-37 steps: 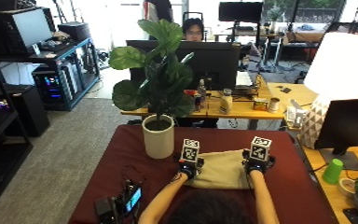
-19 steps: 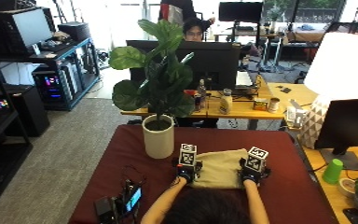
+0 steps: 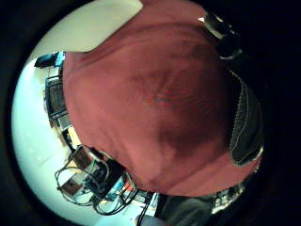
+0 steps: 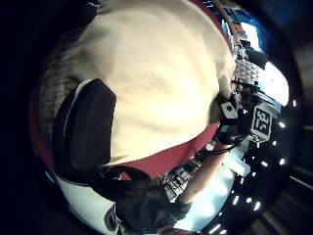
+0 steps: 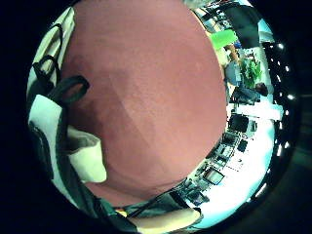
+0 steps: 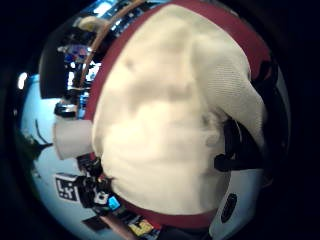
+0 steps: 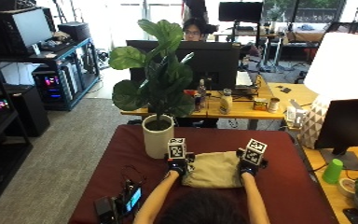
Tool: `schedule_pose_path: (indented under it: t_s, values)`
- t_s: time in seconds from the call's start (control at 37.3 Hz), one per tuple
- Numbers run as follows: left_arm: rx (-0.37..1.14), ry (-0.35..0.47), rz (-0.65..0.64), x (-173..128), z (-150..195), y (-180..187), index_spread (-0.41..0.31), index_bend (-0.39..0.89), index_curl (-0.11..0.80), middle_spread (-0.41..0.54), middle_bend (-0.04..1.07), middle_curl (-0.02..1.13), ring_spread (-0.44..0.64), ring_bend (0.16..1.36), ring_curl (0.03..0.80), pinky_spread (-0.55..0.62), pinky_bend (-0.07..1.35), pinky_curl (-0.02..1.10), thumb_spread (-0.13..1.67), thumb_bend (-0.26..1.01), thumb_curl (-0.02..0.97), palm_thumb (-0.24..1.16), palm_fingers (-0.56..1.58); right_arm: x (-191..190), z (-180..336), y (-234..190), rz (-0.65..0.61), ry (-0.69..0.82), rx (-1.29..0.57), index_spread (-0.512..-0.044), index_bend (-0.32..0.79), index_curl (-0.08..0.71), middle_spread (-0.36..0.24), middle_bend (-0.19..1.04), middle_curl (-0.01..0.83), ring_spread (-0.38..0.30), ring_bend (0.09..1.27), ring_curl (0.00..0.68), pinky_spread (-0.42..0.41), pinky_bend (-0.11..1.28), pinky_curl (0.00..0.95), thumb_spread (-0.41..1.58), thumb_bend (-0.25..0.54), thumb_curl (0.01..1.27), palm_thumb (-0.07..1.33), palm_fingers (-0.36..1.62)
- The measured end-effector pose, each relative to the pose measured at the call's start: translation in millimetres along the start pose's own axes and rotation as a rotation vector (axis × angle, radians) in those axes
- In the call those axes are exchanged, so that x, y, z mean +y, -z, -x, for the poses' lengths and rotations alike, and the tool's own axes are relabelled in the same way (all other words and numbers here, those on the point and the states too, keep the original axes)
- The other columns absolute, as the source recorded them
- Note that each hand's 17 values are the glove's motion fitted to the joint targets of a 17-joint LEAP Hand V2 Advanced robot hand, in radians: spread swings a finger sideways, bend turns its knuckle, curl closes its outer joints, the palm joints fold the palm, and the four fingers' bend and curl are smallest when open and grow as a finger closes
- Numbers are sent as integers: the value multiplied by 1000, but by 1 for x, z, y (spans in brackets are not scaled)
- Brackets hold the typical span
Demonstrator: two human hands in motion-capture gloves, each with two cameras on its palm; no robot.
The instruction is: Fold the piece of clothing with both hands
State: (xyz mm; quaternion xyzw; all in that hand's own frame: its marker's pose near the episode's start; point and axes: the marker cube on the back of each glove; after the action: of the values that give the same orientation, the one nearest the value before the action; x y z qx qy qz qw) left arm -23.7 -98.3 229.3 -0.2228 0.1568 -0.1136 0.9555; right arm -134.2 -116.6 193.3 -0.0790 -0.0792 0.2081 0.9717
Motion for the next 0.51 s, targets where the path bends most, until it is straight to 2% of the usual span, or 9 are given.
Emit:
schedule_pose_path:
  t_s: [0.08, 0.21, 0.32, 0.4, 0.51]
  values:
    - [3, 30, -51, 1, 11, 17, -103, 136, 365, 15, 148, 239, 48, 546, 360, -15, 545, 390, 1412, -14, 234, 275, 391, 3, 14, 30, -32, 40, -20, -217, 191, 299, -158, 368, 519, -223, 688, 488, -262, 672, 441, 1045, 107, 436, 1000, 1346]
    - [8, 11, -211, 1, 27, 47, -102, 130, 353, 10, 148, 246, 34, 565, 364, -29, 552, 391, 1408, -9, 229, 270, 408, 28, 52, 75, -42, 128, 4, -222, 177, 324, -169, 373, 521, -231, 702, 491, -276, 695, 450, 1005, 80, 444, 1021, 1339]
    - [-5, 60, -290, 7, 44, 65, -103, 130, 344, 8, 155, 254, 24, 571, 364, -38, 550, 390, 1420, -4, 227, 277, 425, 46, 98, 98, -208, 202, 22, -224, 169, 339, -179, 377, 523, -234, 713, 492, -288, 704, 454, 945, 32, 455, 1000, 1329]
    - [-7, 89, -332, 9, 57, 74, -102, 134, 340, 6, 155, 258, 13, 579, 364, -45, 545, 386, 1434, 3, 225, 292, 445, 55, 135, 86, -243, 271, 51, -231, 164, 347, -187, 370, 521, -240, 711, 491, -292, 711, 455, 826, -16, 485, 974, 1306]
    - [-9, 122, -342, 18, 72, 79, -102, 143, 339, -2, 160, 266, 0, 575, 362, -50, 535, 385, 1475, 25, 229, 333, 469, 77, 186, 52, -224, 388, 24, -234, 159, 356, -193, 374, 522, -242, 716, 492, -294, 714, 457, 720, -28, 519, 974, 1302]
